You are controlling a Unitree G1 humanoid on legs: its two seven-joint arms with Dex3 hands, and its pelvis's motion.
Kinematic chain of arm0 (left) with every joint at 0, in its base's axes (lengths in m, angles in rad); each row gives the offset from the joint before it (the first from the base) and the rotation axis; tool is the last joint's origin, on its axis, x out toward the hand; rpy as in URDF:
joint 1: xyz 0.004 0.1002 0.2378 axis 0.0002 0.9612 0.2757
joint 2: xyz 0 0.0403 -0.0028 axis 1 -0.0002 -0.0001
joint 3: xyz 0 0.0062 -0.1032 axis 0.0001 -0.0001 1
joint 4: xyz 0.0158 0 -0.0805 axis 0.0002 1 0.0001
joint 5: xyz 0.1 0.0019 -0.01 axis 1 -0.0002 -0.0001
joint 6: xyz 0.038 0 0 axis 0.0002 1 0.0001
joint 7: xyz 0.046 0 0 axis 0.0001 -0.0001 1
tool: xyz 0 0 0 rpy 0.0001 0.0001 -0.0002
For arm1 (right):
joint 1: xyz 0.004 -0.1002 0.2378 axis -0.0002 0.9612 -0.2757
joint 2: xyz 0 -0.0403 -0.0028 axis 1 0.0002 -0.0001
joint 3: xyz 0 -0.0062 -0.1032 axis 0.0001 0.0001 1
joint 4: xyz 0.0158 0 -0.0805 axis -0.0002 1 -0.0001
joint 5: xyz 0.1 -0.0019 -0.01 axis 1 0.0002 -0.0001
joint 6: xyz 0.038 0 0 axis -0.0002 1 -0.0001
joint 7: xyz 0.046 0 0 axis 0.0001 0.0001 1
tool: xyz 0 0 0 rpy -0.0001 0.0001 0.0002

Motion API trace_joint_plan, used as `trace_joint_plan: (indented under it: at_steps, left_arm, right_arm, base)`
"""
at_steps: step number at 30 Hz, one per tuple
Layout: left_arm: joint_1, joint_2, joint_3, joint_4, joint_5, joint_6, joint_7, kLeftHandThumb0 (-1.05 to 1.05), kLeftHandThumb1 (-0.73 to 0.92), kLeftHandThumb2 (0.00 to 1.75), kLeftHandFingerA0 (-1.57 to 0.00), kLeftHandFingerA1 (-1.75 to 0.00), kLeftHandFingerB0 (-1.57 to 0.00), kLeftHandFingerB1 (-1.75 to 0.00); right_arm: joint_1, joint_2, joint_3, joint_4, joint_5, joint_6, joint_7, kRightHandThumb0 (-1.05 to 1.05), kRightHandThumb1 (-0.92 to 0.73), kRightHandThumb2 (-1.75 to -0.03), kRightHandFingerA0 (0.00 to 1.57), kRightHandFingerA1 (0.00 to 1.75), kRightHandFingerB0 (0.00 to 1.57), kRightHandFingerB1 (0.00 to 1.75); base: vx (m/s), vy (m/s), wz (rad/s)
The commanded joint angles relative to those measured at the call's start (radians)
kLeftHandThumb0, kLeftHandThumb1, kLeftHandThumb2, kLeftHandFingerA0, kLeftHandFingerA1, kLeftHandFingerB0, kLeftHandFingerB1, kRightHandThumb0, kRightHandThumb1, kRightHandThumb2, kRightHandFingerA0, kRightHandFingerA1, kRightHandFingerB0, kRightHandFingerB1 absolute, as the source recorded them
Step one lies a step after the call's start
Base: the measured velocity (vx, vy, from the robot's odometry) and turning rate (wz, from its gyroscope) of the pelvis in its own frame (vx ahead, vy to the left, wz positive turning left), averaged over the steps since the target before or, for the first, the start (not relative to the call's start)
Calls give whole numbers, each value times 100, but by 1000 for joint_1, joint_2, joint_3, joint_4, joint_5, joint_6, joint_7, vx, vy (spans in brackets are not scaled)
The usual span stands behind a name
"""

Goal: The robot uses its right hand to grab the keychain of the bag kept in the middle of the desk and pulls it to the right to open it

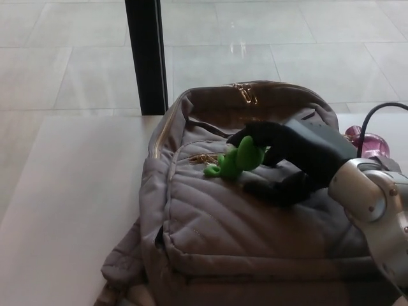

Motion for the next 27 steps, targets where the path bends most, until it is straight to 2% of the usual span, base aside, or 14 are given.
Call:
trace_joint_plan:
  at_steps: [1,2,3,5,8,14,15,16,19,20,22,23,24,27]
  left_arm:
    - [7,-2,9,3,-16,-23,-13,-61,77,63,-65,-57,-48,-44]
    - [8,-1,5,2,-10,-25,-7,-63,79,63,-66,-55,-49,-44]
    - [8,0,2,3,-6,-25,-3,-63,79,63,-65,-55,-48,-44]
    - [9,-1,9,4,-15,-25,-15,-66,79,63,-64,-57,-48,-44]
    - [9,-1,17,4,-23,-23,-31,-67,82,64,-62,-58,-46,-44]
    - [10,-4,37,-4,-42,9,-47,-67,85,65,-58,-58,-47,-46]
    - [10,-3,35,3,-37,3,-46,-69,86,66,-59,-59,-49,-45]
    - [11,-3,36,3,-39,5,-46,-69,87,66,-59,-58,-48,-45]
    - [17,-4,26,1,-29,-11,-46,-69,90,66,-58,-58,-47,-46]
    - [18,-5,26,-1,-31,-10,-49,-72,91,66,-58,-58,-47,-46]
    - [18,-5,22,-1,-27,-9,-43,-74,92,67,-59,-58,-47,-45]
    - [15,-3,20,-3,-26,3,-41,-75,92,71,-59,-56,-47,-44]
    - [14,-3,19,-3,-26,8,-40,-75,92,71,-59,-56,-47,-44]
    - [16,-4,23,-1,-32,2,-43,-77,92,74,-58,-55,-43,-43]
  right_arm:
    - [42,0,2,-10,-23,-10,14,-27,-72,-71,104,141,93,68]
    - [45,-1,1,-8,-26,-15,12,-25,-72,-74,96,161,96,74]
    - [49,0,-1,-6,-29,-21,7,-22,-71,-76,94,169,94,81]
    - [57,-3,-1,-3,-37,-33,-2,-23,-69,-82,88,172,91,88]
    - [67,-4,-8,18,-39,-68,-21,-22,-65,-92,88,167,90,102]
    - [81,-2,-12,25,-55,-83,-29,-23,-62,-96,88,168,88,106]
    - [82,1,-14,20,-57,-76,-29,-31,-54,-100,108,150,91,104]
    - [84,4,-14,19,-60,-74,-30,-32,-55,-100,108,150,91,103]
    - [88,13,-18,18,-64,-75,-33,-34,-54,-99,106,151,91,106]
    - [87,17,-18,16,-66,-66,-29,-30,-63,-95,88,164,87,108]
    - [84,22,-17,10,-77,-54,-22,-31,-63,-96,87,162,86,108]
    - [84,34,-17,9,-86,-45,-35,-33,-67,-89,84,175,73,131]
    - [84,40,-17,8,-92,-41,-40,-33,-67,-89,84,175,73,131]
    - [87,55,-18,14,-109,-48,-73,-32,-62,-106,84,175,72,146]
  base:
    - [0,0,0]
    - [0,0,0]
    - [0,0,0]
    - [0,0,0]
    - [0,0,0]
    - [0,0,0]
    - [0,0,0]
    - [0,0,0]
    - [0,0,0]
    - [0,0,0]
    - [0,0,0]
    - [0,0,0]
    - [0,0,0]
    - [0,0,0]
